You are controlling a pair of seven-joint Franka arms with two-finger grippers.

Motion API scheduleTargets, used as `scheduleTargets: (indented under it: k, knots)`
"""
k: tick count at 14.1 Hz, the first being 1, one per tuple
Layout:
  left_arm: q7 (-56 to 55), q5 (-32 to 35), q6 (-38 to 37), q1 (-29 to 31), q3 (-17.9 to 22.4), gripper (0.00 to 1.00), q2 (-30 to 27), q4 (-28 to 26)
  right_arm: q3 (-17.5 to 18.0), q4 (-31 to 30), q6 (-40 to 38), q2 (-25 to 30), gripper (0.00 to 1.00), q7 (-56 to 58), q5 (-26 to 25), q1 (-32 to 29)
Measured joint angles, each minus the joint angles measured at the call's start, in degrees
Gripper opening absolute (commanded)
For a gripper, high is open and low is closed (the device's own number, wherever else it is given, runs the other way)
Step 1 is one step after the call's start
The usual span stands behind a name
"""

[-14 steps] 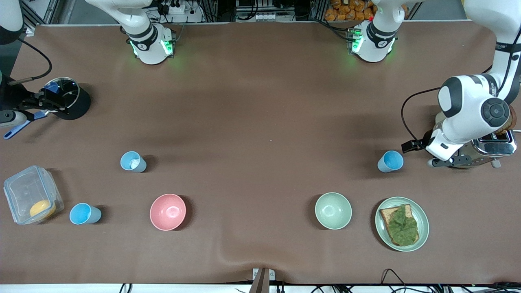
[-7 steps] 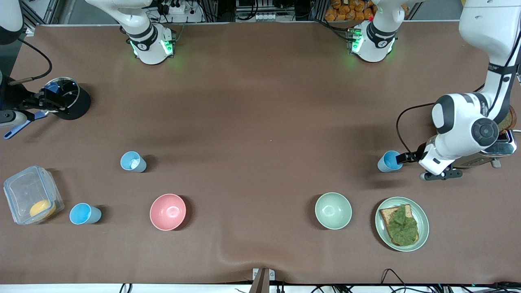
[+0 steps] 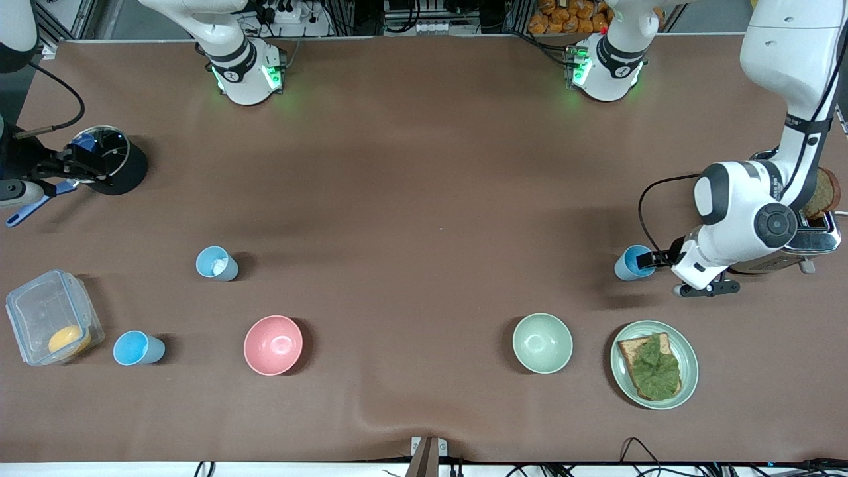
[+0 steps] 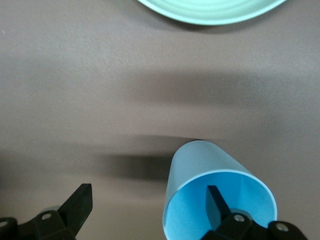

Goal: Stack blue cups with both arms
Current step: 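Lower the left gripper over the blue cup and close on its rim, then lift the blue cup with the left gripper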

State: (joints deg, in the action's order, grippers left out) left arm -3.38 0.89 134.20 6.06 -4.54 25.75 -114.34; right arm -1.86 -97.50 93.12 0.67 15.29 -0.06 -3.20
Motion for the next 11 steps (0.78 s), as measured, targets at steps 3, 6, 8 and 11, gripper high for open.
scheduleTargets:
  k: [3, 6, 8, 11]
  knots:
    - [-0.8, 0.0, 0.0, -0.5, -0.1, 1.0, 1.2, 0.0, 0.0, 0.0, 0.0, 0.0, 1.0, 0.0, 0.0, 0.0]
    - [-1.5, 0.0, 0.6, -1.5, -0.1, 0.23, 2.6, 1.7, 0.0, 0.0, 0.0, 0.0, 1.0, 0.0, 0.0, 0.0]
    - [-1.9, 0.0, 0.7, -2.1, -0.1, 0.06, 3.6, 3.9, 0.0, 0.0, 0.0, 0.0, 1.0, 0.0, 0.0, 0.0]
    - [-2.3, 0.0, 0.7, -2.2, -0.1, 0.05, 4.6, 4.8, 0.0, 0.0, 0.0, 0.0, 1.0, 0.0, 0.0, 0.0]
